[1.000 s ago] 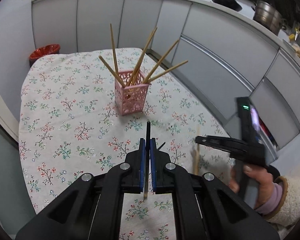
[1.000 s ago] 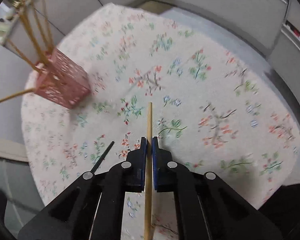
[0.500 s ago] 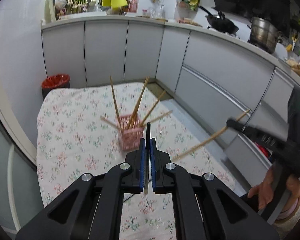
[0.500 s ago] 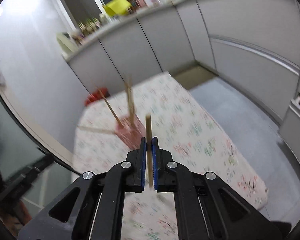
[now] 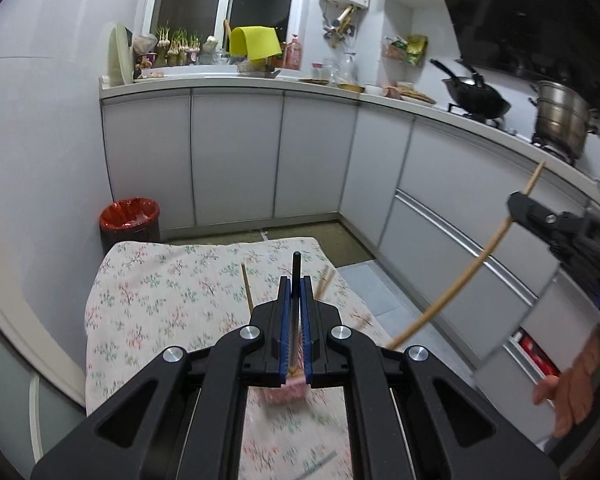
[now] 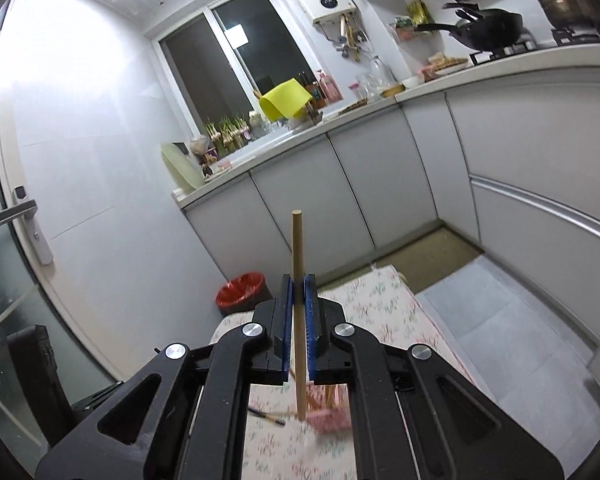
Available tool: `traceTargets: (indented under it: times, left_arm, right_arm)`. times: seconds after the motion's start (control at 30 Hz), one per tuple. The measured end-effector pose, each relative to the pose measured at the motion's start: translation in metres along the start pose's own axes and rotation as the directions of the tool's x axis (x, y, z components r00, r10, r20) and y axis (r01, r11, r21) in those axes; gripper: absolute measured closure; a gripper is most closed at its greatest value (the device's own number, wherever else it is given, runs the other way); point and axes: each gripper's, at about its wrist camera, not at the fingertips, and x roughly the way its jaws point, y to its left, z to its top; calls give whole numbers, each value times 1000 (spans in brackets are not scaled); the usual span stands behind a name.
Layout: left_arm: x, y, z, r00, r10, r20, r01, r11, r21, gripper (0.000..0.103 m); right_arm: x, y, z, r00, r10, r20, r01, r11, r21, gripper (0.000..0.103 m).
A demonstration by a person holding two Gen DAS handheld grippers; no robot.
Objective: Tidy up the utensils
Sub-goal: 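Carry the dark chopstick over the pink holder with the left tool, then open the left tool to drop the dark chopstick into the holder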
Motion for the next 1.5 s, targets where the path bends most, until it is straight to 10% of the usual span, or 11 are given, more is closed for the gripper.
traceTargets:
  times: [0.2, 0.3, 0.47, 1.33, 1.5]
  left_arm:
    - [68, 2, -22, 992, 27, -126, -25, 1000, 12, 97]
    - [56, 9, -31, 998, 37, -60, -40, 998, -42, 95]
    - [4, 31, -26, 982, 119, 144, -101, 987, -124, 37]
    - [-15, 80, -44, 976, 160, 148, -123, 965, -232, 37]
    - [-17, 87, -45, 974, 175, 143, -136, 959, -248, 37]
  right_arm:
    - [42, -4, 2, 1000, -5, -15, 5, 1000, -19, 98]
    - [61, -4, -6, 999, -8, -36, 7, 1000, -28, 98]
    - [80, 2, -17, 999, -17, -32, 15, 997, -70, 98]
    - [109, 50, -23, 1000, -13, 14, 15, 990, -141, 96]
    - [125, 31, -51, 996, -52, -66, 44, 993, -110, 80]
